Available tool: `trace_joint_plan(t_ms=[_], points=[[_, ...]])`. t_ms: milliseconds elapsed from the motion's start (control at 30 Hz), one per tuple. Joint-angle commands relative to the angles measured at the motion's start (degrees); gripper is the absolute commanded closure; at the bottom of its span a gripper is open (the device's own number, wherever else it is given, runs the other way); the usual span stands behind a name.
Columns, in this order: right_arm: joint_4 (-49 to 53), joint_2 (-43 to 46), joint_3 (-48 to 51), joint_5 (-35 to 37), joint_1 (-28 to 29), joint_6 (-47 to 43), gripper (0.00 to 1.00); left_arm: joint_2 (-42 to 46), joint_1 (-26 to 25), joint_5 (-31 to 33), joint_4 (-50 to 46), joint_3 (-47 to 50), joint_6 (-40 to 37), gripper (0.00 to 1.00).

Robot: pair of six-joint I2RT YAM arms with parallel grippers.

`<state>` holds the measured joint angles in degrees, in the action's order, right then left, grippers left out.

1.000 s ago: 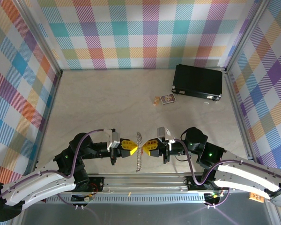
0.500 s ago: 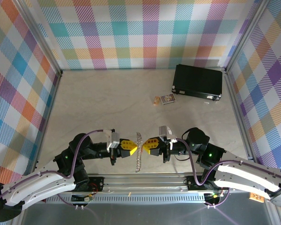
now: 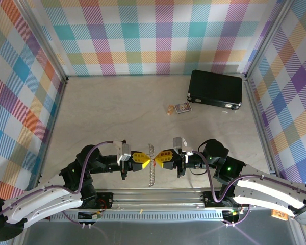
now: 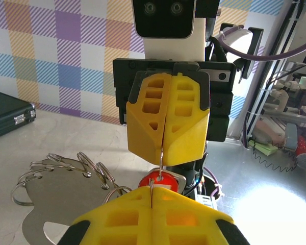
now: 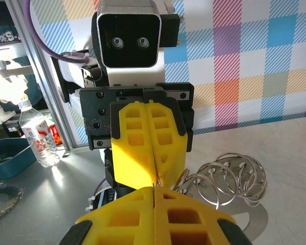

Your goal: Put the keys on the keyring

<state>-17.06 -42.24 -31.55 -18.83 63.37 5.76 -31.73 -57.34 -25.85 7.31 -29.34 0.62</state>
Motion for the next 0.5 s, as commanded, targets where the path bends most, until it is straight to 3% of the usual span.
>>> trace_joint_plan(t_ms=[0, 467], points=[[-1.1, 0.2, 0.3, 1.0, 0.5, 0.6, 1.0, 1.0, -0.4, 0.1, 3.0, 0.5, -0.2, 1.0], [-0.7, 0.0, 0.3, 1.0, 0.7, 0.5, 1.0, 1.5, -0.4, 0.3, 2.8, 0.7, -0.2, 1.0]])
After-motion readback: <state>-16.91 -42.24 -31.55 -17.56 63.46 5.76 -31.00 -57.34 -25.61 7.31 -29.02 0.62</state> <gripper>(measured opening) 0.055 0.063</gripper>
